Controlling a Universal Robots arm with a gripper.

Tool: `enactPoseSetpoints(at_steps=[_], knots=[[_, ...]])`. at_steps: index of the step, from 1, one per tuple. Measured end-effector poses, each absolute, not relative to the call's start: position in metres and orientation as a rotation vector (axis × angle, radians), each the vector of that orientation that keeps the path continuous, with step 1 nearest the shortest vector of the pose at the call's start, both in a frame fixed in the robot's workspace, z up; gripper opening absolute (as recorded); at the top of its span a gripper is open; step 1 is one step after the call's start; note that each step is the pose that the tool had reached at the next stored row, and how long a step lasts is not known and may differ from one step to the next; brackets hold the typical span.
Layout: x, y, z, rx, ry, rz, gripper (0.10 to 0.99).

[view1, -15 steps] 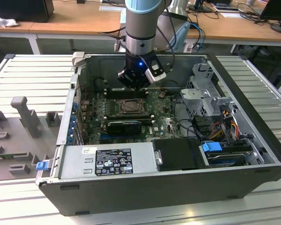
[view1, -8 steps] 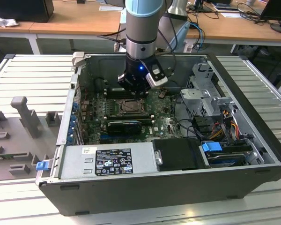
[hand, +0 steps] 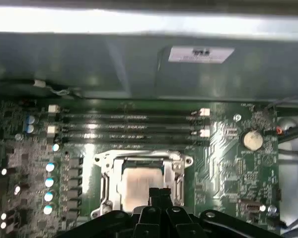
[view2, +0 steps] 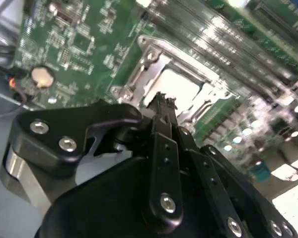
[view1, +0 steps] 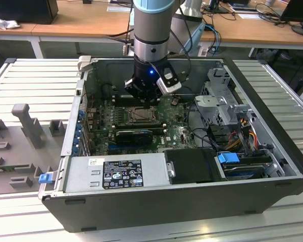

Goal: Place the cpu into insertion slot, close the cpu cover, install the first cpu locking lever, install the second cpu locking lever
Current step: 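Install the second cpu locking lever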

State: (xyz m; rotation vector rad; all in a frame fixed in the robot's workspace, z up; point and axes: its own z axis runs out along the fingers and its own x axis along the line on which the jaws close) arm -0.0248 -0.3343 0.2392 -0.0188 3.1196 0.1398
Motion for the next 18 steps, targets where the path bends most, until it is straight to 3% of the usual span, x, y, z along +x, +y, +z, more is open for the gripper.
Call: enactPoseSetpoints(at_steps=[9,18], knots=[[-0.027,-0.364,0.237,-0.034,3.129,0.146,0.106],[-0.053,-0.38,0.228,-0.053,3.124,0.226,0.106]])
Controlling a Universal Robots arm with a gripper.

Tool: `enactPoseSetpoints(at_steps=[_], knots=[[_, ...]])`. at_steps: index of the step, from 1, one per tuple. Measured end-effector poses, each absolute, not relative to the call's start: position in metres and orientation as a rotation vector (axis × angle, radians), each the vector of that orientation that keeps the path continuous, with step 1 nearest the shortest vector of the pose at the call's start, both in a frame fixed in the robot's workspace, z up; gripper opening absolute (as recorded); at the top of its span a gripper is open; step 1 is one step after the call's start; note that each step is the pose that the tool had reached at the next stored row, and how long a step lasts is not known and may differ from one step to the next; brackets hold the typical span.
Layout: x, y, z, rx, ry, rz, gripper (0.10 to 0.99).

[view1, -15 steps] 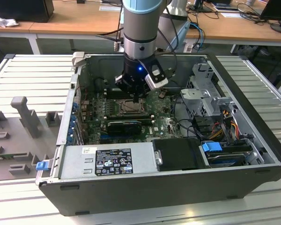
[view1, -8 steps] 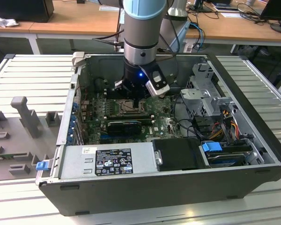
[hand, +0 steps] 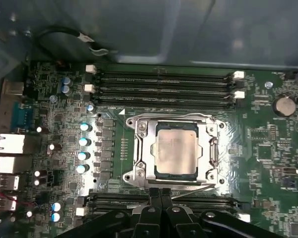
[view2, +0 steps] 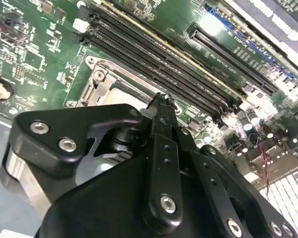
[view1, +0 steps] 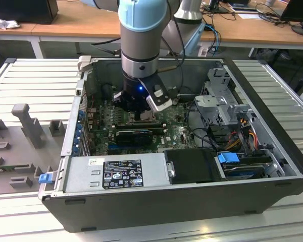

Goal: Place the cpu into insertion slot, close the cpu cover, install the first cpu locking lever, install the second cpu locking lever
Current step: 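Install the second cpu locking lever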

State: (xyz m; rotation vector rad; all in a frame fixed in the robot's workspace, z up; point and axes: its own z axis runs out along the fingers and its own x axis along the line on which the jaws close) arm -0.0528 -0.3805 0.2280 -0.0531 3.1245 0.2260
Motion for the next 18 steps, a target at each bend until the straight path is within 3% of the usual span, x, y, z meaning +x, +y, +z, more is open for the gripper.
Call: enactPoseSetpoints(at_steps=[6,18], knots=[[-0.057,-0.381,0.215,-0.079,3.125,0.231,0.106],[-0.073,-0.398,0.209,-0.131,3.112,0.352,0.106]])
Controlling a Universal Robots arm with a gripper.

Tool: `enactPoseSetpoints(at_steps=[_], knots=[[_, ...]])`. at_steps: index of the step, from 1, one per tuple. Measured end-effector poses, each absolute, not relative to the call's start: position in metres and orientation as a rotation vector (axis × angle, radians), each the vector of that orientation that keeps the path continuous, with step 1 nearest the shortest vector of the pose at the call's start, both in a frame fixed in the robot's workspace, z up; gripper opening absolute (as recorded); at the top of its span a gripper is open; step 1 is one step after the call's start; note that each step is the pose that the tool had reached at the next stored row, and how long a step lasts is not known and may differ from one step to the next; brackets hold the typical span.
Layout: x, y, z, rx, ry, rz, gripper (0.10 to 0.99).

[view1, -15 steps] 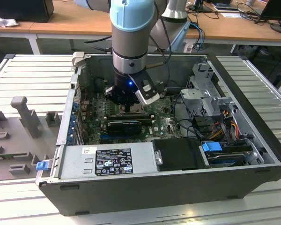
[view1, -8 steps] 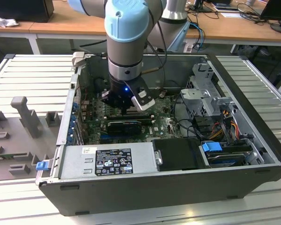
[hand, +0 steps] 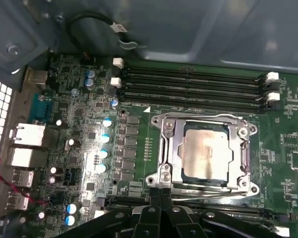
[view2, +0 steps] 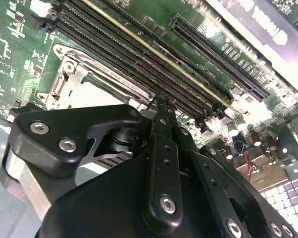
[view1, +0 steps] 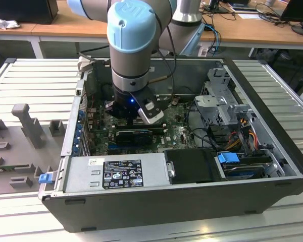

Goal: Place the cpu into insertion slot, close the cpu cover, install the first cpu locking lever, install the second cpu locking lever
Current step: 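Install the second cpu locking lever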

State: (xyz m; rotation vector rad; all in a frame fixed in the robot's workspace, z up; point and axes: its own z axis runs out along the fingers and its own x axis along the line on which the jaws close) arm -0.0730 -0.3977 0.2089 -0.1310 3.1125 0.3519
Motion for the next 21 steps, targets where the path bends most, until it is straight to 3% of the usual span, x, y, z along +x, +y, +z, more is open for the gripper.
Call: enactPoseSetpoints(at_steps=[15,21], knots=[[-0.077,-0.4,0.194,-0.156,3.09,0.495,0.106],[-0.078,-0.4,0.203,-0.159,3.089,0.497,0.106]])
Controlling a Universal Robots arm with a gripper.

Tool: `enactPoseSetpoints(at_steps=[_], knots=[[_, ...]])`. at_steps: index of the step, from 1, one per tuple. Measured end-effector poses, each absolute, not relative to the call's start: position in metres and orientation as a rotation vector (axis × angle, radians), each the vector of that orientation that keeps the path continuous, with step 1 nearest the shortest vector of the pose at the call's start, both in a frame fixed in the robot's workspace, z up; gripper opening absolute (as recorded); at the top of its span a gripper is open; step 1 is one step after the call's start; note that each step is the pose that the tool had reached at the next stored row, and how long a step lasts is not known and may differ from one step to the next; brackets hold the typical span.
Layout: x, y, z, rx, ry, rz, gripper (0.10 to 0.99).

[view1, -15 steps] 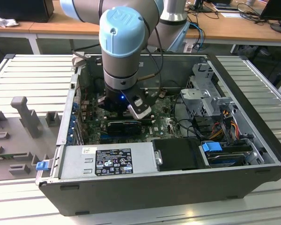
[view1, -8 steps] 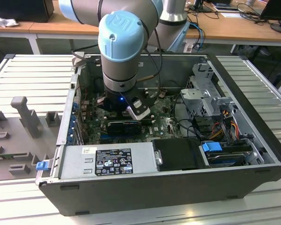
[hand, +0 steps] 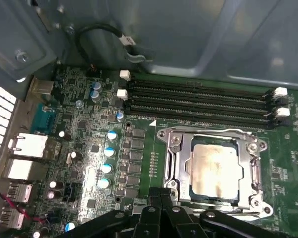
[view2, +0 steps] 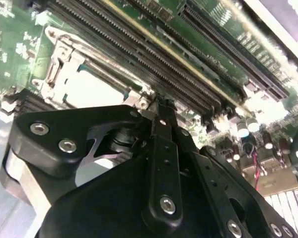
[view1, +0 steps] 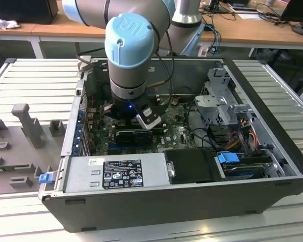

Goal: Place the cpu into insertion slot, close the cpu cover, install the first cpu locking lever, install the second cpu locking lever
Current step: 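Install the second cpu locking lever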

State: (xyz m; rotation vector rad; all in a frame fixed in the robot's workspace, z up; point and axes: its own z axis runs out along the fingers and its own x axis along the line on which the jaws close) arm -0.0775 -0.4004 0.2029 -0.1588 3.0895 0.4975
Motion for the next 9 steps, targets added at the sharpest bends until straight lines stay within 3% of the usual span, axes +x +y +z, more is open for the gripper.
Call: enactPoseSetpoints(at_steps=[9], knots=[[-0.077,-0.4,0.237,-0.159,3.09,0.496,0.106]])
